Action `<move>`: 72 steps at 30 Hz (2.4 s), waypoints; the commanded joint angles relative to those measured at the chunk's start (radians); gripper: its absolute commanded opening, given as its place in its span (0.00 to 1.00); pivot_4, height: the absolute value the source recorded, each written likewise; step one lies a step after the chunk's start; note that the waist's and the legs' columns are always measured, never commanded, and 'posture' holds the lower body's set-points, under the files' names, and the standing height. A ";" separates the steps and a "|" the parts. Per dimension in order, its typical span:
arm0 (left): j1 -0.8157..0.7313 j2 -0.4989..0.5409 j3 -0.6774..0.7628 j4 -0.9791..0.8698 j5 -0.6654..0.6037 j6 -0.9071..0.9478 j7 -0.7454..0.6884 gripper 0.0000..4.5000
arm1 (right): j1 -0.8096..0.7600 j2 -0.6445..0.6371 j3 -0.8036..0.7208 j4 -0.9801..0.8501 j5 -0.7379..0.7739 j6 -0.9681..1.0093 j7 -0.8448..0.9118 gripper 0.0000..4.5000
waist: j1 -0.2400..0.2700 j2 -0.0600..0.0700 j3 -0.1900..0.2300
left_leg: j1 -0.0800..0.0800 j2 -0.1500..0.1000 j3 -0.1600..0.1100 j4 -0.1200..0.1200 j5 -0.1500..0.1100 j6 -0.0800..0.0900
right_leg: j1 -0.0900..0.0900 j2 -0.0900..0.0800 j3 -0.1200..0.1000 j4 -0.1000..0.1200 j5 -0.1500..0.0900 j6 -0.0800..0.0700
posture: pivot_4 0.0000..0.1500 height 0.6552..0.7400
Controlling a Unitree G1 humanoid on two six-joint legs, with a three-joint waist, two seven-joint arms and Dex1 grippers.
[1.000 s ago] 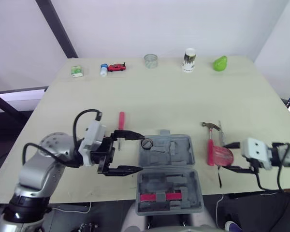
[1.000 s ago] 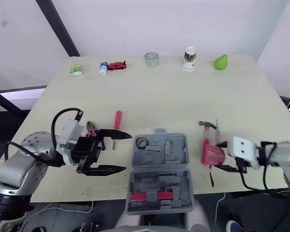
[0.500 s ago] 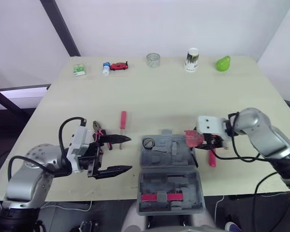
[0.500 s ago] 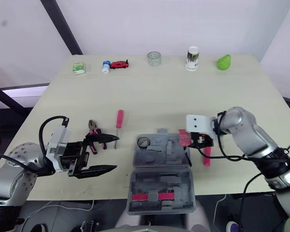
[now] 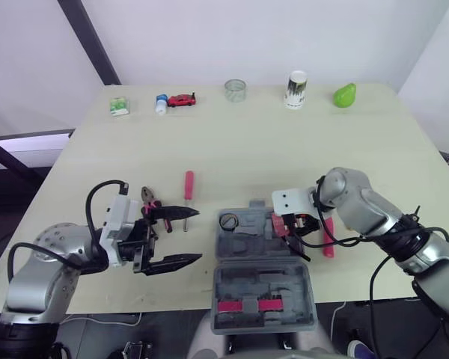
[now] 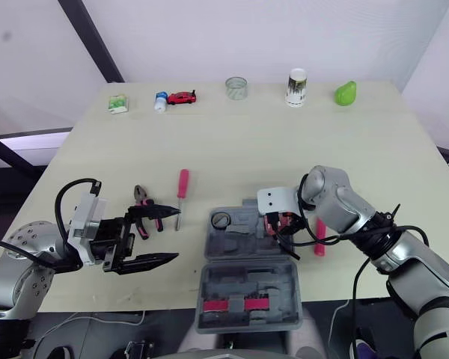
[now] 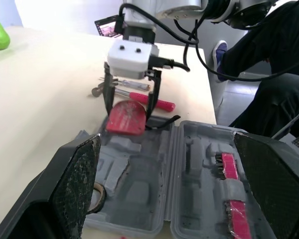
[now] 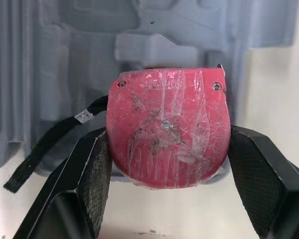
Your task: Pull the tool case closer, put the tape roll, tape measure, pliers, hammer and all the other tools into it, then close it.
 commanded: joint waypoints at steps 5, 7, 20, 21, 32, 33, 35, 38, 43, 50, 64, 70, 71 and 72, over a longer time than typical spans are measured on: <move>-0.015 0.000 0.015 0.001 0.004 -0.022 0.010 1.00 | -0.025 0.024 0.013 0.020 -0.058 0.001 -0.004 0.65 | 0.000 0.000 0.000 | 0.000 0.000 -0.001 0.000 -0.002 0.003 | 0.000 0.000 0.000 0.001 0.000 0.000 | 1.00 1.00; -0.021 -0.003 0.014 0.010 0.016 -0.035 0.015 1.00 | -0.020 0.036 0.015 0.032 -0.068 -0.005 -0.016 0.65 | 0.000 0.000 0.000 | 0.000 0.000 -0.001 0.000 -0.002 0.003 | 0.000 0.001 0.000 0.001 0.000 0.000 | 1.00 1.00; -0.021 -0.013 -0.001 0.010 0.027 -0.044 0.023 1.00 | 0.021 0.075 -0.023 0.048 -0.071 0.001 -0.062 0.65 | -0.004 -0.001 0.000 | 0.001 0.000 -0.001 0.000 -0.001 0.002 | 0.000 0.001 0.000 0.001 0.001 -0.001 | 1.00 1.00; -0.022 -0.015 -0.002 0.011 0.028 -0.043 0.023 1.00 | 0.024 0.072 -0.026 0.046 -0.071 -0.004 -0.063 0.65 | -0.004 -0.001 0.000 | 0.002 0.000 -0.001 0.000 -0.001 0.002 | 0.000 0.001 0.000 0.001 0.001 -0.001 | 1.00 1.00; -0.037 -0.016 -0.028 0.021 0.052 -0.059 0.017 1.00 | 0.021 0.010 -0.051 -0.029 -0.079 -0.003 -0.039 0.99 | 0.001 0.000 0.000 | 0.001 0.000 -0.001 0.000 -0.001 0.002 | 0.000 0.001 0.000 0.001 0.001 -0.001 | 1.00 1.00; -0.040 -0.018 -0.029 0.021 0.050 -0.057 0.020 1.00 | 0.023 0.000 -0.057 -0.051 -0.077 0.008 -0.036 0.99 | 0.001 0.000 0.000 | 0.001 0.000 -0.001 0.000 -0.001 0.002 | 0.000 0.001 0.000 0.001 0.001 -0.001 | 1.00 1.00; -0.046 -0.021 -0.031 0.018 0.048 -0.054 0.025 1.00 | 0.032 -0.024 -0.076 -0.102 -0.063 0.034 -0.025 0.99 | 0.001 0.000 0.000 | 0.001 0.000 -0.001 0.000 -0.001 0.002 | 0.000 0.001 0.000 0.001 0.001 -0.001 | 1.00 1.00; -0.047 -0.024 -0.034 0.015 0.048 -0.053 0.028 1.00 | 0.053 -0.051 -0.117 -0.163 -0.038 0.067 -0.021 0.99 | 0.000 0.000 0.000 | 0.001 0.000 -0.001 0.000 -0.001 0.002 | 0.000 0.001 0.000 0.001 0.001 -0.001 | 1.00 1.00; -0.047 -0.021 -0.031 0.020 0.047 -0.055 0.027 1.00 | 0.149 -0.028 -0.271 -0.208 0.073 0.077 -0.089 0.99 | 0.000 0.000 0.000 | 0.001 0.000 -0.001 0.000 -0.001 0.002 | 0.000 0.001 0.000 0.001 0.001 -0.001 | 1.00 1.00; -0.051 -0.016 -0.028 0.026 0.049 -0.054 0.028 1.00 | 0.327 0.003 -0.484 -0.153 0.242 -0.127 -0.201 0.60 | 0.002 -0.001 0.000 | 0.001 0.000 -0.001 0.000 -0.001 0.002 | 0.001 0.001 0.000 0.000 0.001 -0.001 | 1.00 1.00; -0.055 -0.025 -0.041 0.039 0.063 -0.072 0.032 1.00 | 0.517 0.176 -0.676 0.105 0.535 -0.578 -0.207 0.50 | 0.002 -0.001 0.000 | 0.001 0.000 0.000 0.000 -0.001 0.002 | 0.001 0.002 0.001 0.001 0.001 0.000 | 1.00 1.00; -0.043 -0.032 -0.039 0.027 0.065 -0.071 0.043 1.00 | 0.504 0.223 -0.672 0.263 0.556 -0.715 -0.171 0.50 | -0.004 -0.001 0.000 | 0.002 0.000 0.001 0.000 -0.001 0.002 | 0.001 0.002 0.002 0.001 0.001 0.000 | 1.00 1.00; -0.042 -0.032 -0.039 0.026 0.067 -0.071 0.044 1.00 | 0.501 0.227 -0.665 0.287 0.552 -0.732 -0.162 0.50 | -0.004 -0.001 0.000 | 0.003 0.000 0.001 0.000 -0.001 0.002 | 0.001 0.002 0.002 0.001 0.001 0.000 | 1.00 1.00; -0.042 -0.033 -0.039 0.026 0.068 -0.072 0.045 1.00 | 0.497 0.232 -0.660 0.310 0.547 -0.749 -0.157 0.50 | -0.004 -0.001 0.000 | 0.003 0.001 0.001 0.000 -0.001 0.002 | 0.001 0.002 0.003 0.001 0.001 0.000 | 1.00 1.00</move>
